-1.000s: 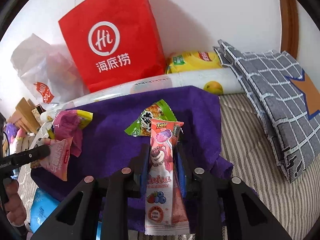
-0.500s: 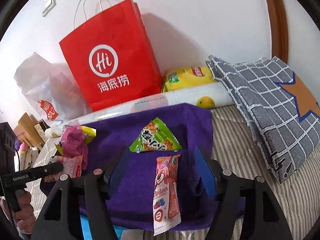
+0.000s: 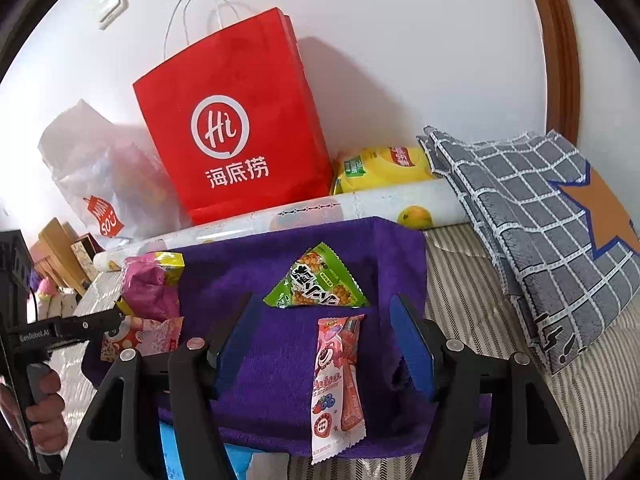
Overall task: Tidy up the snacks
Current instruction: 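Open both grippers to drop the popsicle packet and panda bag on the towel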
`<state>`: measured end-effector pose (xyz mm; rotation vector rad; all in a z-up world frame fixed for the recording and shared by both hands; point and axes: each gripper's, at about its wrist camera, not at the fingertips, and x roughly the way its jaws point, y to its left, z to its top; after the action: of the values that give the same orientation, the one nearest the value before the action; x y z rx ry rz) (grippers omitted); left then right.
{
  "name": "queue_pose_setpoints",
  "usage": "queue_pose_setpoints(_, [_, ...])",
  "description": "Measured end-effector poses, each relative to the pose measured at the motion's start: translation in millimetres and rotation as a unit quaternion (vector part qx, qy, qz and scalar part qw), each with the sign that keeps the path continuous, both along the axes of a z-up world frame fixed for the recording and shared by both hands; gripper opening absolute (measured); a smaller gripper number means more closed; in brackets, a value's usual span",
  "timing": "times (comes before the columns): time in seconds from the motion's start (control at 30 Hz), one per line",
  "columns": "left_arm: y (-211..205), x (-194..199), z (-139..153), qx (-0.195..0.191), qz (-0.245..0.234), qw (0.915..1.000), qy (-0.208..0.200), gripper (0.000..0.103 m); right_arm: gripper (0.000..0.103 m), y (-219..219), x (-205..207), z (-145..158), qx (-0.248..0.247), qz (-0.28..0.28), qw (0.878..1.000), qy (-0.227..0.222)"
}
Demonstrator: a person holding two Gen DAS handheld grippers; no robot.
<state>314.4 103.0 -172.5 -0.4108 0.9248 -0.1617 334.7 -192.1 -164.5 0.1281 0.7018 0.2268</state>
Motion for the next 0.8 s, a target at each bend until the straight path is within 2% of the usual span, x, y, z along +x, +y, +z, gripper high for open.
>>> queue_pose_setpoints(0.07, [1.1, -0.9, 1.9, -0.002, 0.000, 1.0000, -0.002, 0.071, 0.067, 3.2, -2.0, 0.9, -0.011, 0.003, 1.000, -0.004])
queue_pose_setpoints(0.27, [5.0, -5.0, 9.7, -0.019, -0.006, 0.9997, -0.011, 0.071, 0.053, 7.6, -8.5, 5.8, 0.003, 0.023, 1.000, 0.015])
queue_pose_setpoints(0.37, [6.3, -6.2, 12.5, -0.023, -0.009, 0.9996, -0.014, 0.071, 0.047, 15.1, -22.8, 13.8, -0.016, 0.020, 0.999, 0.020])
queue_pose_setpoints(0.6, [6.1, -11.2, 22.7, -0.027, -0.018, 0.9992, -0.022, 0.077, 0.047, 23.9, -84.0, 43.6, -0.022, 0.041, 0.999, 0.011])
queue_pose_setpoints(0.7, [6.0, -15.7, 32.8, -0.031, -0.023, 0.9988, -0.032, 0.077, 0.047, 27.9, -114.4, 47.6, -0.025, 0.046, 0.998, 0.018])
queue_pose_setpoints(0.8, [4.2, -21.9, 45.4, -0.018, -0.025, 0.9988, -0.038, 0.078, 0.047, 32.6, -140.9, 43.1, -0.031, 0.055, 0.997, 0.038])
